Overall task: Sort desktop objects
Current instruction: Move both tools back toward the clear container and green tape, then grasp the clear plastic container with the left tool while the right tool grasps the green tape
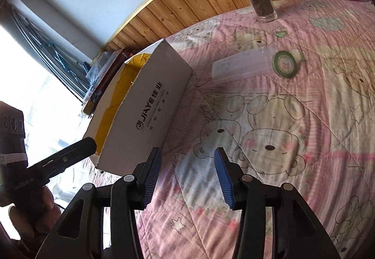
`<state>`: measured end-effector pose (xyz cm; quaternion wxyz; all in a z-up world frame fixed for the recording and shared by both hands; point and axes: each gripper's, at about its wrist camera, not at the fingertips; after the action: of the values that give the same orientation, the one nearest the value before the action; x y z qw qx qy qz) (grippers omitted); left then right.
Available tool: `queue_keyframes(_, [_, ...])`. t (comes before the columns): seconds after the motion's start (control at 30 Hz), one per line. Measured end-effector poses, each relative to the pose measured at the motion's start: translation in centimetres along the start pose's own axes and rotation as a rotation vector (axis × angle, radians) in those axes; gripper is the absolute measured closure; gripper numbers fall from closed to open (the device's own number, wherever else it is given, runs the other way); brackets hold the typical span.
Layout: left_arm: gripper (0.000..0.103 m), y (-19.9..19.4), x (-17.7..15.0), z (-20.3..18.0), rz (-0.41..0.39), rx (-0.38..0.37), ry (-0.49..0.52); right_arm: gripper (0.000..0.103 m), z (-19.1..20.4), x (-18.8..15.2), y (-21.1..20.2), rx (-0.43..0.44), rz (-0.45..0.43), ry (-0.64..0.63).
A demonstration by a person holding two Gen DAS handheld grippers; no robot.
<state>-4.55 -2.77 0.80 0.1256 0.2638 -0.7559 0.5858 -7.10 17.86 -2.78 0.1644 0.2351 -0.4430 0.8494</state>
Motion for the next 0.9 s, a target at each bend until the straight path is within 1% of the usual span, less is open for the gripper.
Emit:
queue_keyframes(0.17, [0.049, 2.8, 0.3, -1.6, 0.048, -0.004, 0.019, 0.052, -2.3, -0.6, 0.2, -0.045, 0.006, 0.019])
queue_keyframes(0.23, [0.049, 4.3, 1.1, -2.3, 0.069, -0.008, 0.025, 0.048, -3.2, -0.4, 0.3, -0.064, 0.001, 0.026])
queue_keyframes(0.3, [0.049, 5.9, 2.2, -3.1, 0.085, -0.016, 0.026, 0.046, -4.1, 0.1, 0.4, -0.079, -0.003, 0.031])
queue_keyframes(0.4, [0.049, 8.3, 4.0, -4.2, 0.104, -0.02, 0.03, 0.04, -5.5, 1.0, 0.8, -0.11, -0.012, 0.038])
queue_keyframes(0.57, [0.049, 12.7, 7.1, -5.3, 0.156, -0.034, 0.01, 0.034, -7.7, 3.1, 1.8, -0.179, -0.012, 0.027])
queue_keyframes(0.6, [0.049, 13.8, 7.7, -5.3, 0.164, -0.017, 0.0, 0.033, -8.1, 3.6, 2.2, -0.192, -0.011, 0.021])
queue_keyframes(0.67, [0.049, 15.6, 8.8, -5.2, 0.174, -0.013, -0.026, 0.032, -9.0, 4.8, 2.9, -0.221, -0.004, 0.006])
queue_keyframes(0.73, [0.049, 17.6, 9.8, -4.8, 0.178, 0.033, -0.056, 0.03, -9.7, 6.0, 3.8, -0.248, 0.005, -0.018])
queue_keyframes(0.77, [0.049, 18.4, 10.1, -4.6, 0.181, 0.038, -0.07, 0.03, -10.1, 6.6, 4.5, -0.264, 0.012, -0.031])
queue_keyframes(0.83, [0.049, 20.4, 10.8, -4.1, 0.189, 0.08, -0.094, 0.03, -10.7, 7.7, 5.8, -0.293, 0.026, -0.063])
queue_keyframes(0.87, [0.049, 21.4, 11.0, -3.8, 0.194, 0.088, -0.114, 0.03, -11.1, 8.2, 6.6, -0.311, 0.033, -0.084])
queue_keyframes(0.9, [0.045, 22.3, 11.1, -3.4, 0.201, 0.091, -0.133, 0.03, -11.4, 8.7, 7.4, -0.33, 0.041, -0.106])
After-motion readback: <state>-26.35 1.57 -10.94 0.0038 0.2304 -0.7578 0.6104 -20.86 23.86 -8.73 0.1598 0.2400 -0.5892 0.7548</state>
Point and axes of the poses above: each gripper's, at about its wrist camera, not at the fingertips, and y roughly the way its jaws point, z to its left, x to its top, and after that the axes turned 7 degrees about -y, right-handed
